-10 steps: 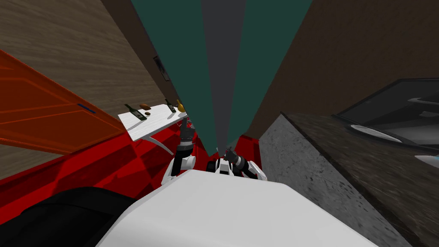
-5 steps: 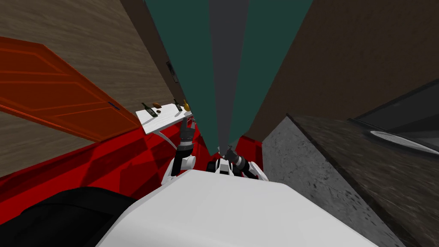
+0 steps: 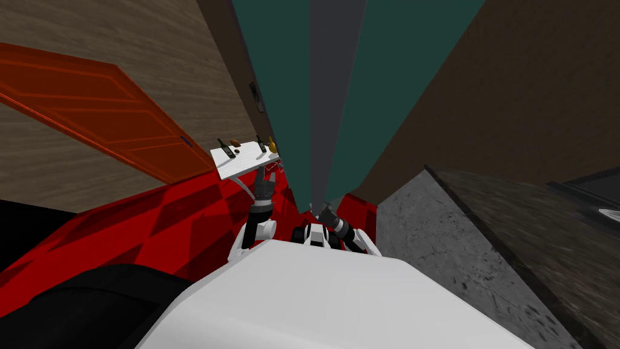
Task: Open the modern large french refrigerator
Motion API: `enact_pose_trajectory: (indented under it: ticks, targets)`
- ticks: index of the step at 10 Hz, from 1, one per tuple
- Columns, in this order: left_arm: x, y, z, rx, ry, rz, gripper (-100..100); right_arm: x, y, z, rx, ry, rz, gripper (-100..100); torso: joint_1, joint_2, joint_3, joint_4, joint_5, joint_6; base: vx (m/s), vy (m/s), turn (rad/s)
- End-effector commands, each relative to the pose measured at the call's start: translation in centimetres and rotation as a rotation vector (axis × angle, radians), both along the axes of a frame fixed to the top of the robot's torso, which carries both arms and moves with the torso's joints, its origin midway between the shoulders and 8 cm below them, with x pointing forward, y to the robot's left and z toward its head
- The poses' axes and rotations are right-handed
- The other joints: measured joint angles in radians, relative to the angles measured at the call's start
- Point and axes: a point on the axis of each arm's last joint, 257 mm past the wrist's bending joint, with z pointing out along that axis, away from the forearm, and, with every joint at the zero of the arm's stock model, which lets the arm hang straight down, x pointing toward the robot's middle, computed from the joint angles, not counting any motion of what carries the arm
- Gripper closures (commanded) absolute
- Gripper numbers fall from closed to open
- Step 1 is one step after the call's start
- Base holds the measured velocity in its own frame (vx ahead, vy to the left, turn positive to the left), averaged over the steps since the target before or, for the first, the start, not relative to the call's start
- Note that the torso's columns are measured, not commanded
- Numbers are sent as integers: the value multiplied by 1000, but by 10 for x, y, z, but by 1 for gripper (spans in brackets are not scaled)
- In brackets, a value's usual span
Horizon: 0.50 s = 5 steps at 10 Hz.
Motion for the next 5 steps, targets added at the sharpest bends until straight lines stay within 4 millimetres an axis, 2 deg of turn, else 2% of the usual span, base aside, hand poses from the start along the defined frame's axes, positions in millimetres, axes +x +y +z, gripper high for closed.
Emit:
enact_pose_trajectory:
  ticks: [1,3,5]
  targets:
    - [0,0,0,0,0,0,0,11,-11,19,17,-14,-64,-100,0,0,-1,2,0,-1,-45,-40,263]
    - [0,0,0,0,0,0,0,16,-17,23,15,-12,-97,-100,0,0,-2,4,0,0,-32,-28,157]
    - [0,0,0,0,0,0,0,16,-17,27,17,-20,-96,-100,2,1,-3,7,1,0,-19,-11,50]
